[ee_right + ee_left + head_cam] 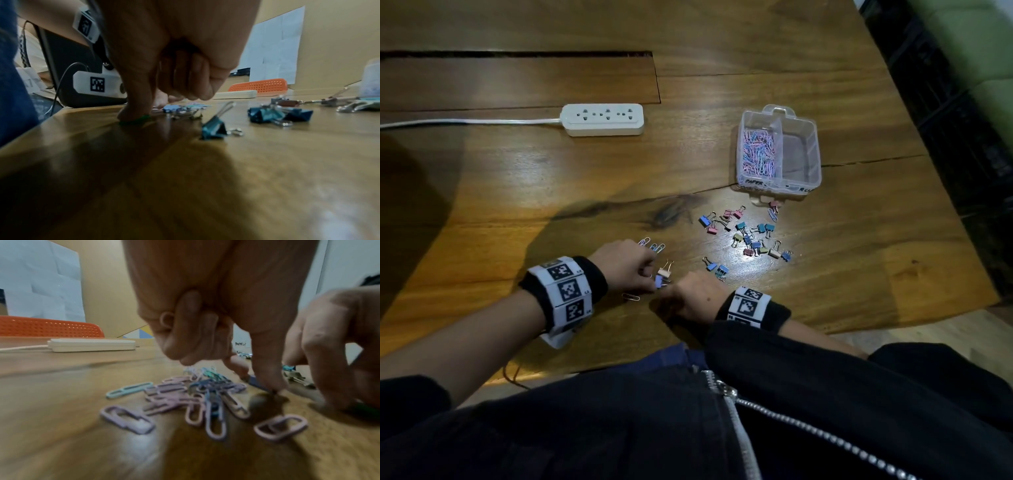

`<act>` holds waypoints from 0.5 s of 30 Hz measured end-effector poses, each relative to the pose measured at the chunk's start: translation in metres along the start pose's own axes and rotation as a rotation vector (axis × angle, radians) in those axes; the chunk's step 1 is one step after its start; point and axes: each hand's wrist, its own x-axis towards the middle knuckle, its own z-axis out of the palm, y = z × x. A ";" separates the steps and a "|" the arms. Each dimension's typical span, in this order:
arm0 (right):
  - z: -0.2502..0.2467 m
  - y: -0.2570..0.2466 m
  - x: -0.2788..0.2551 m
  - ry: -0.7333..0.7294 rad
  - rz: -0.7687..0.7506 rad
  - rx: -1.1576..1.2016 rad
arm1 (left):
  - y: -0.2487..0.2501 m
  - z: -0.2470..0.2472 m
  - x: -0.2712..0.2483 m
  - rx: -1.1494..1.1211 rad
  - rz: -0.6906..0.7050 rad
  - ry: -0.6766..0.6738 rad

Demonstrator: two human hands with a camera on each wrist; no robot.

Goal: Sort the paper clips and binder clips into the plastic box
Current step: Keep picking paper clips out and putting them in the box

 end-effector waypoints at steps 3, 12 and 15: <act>0.000 0.008 -0.002 0.038 0.006 0.013 | 0.002 -0.001 -0.002 0.030 0.021 0.059; -0.018 0.026 -0.006 0.277 0.238 0.591 | -0.026 0.002 -0.022 -0.012 -0.057 0.031; -0.026 0.037 0.005 0.336 0.343 0.845 | -0.022 0.005 -0.018 -0.043 -0.138 0.074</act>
